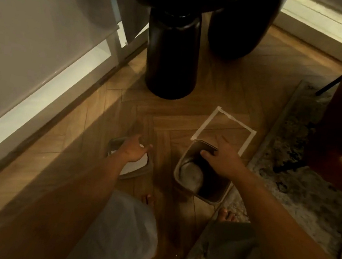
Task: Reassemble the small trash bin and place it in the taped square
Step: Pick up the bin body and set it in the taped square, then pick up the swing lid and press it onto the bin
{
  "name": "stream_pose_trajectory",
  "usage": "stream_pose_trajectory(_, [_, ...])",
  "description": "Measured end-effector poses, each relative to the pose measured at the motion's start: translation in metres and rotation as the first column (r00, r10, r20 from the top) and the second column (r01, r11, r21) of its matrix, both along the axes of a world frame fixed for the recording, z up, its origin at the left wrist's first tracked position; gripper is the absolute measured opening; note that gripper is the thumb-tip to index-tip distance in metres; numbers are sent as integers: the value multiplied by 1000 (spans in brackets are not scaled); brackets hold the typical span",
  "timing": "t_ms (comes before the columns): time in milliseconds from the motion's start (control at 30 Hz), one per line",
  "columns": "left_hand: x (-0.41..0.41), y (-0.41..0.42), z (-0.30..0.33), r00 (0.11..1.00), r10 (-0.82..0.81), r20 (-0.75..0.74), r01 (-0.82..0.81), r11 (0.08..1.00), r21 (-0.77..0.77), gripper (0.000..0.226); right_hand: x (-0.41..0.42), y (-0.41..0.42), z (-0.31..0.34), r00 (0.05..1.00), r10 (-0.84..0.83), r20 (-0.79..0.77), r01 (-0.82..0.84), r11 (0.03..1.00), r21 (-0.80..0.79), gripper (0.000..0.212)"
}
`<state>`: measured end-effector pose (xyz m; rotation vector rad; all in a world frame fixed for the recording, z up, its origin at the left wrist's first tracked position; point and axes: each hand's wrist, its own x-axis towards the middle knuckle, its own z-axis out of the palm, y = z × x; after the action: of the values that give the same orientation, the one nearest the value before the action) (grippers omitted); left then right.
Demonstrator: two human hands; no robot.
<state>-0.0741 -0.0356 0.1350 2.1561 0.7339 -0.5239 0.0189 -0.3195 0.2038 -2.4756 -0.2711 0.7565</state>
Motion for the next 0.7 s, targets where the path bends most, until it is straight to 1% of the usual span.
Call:
stream_pose_trajectory(100, [-15, 20, 2, 997, 76, 17, -76, 997, 5, 54, 0, 30, 5, 998, 53, 32, -54, 998, 32, 78])
stream_pose_trajectory(167, [-24, 36, 0, 991, 129, 36, -129, 991, 17, 51, -3, 55, 3, 994, 105, 14, -106, 992, 62, 78])
stream_pose_trajectory(233, [-32, 43, 11, 984, 174, 48, -174, 985, 1, 49, -5, 79, -2, 988, 151, 6, -151, 984, 98, 77])
stream_pose_trajectory(333, [-43, 70, -27, 976, 216, 29, -216, 976, -22, 49, -8, 117, -17, 979, 205, -19, -201, 973, 117, 74])
stream_pose_trajectory(467, [-61, 96, -60, 972, 231, -44, -234, 969, -81, 50, -14, 166, -49, 959, 274, -77, -263, 956, 130, 71])
stream_pose_trajectory(600, [-76, 112, -95, 954, 267, -140, -281, 955, -93, 48, -32, 197, -91, 928, 313, -202, -287, 946, 149, 64])
stream_pose_trajectory(700, [-82, 116, -118, 930, 296, -218, -319, 945, -78, 42, -49, 209, -128, 904, 332, -268, -308, 943, 129, 61])
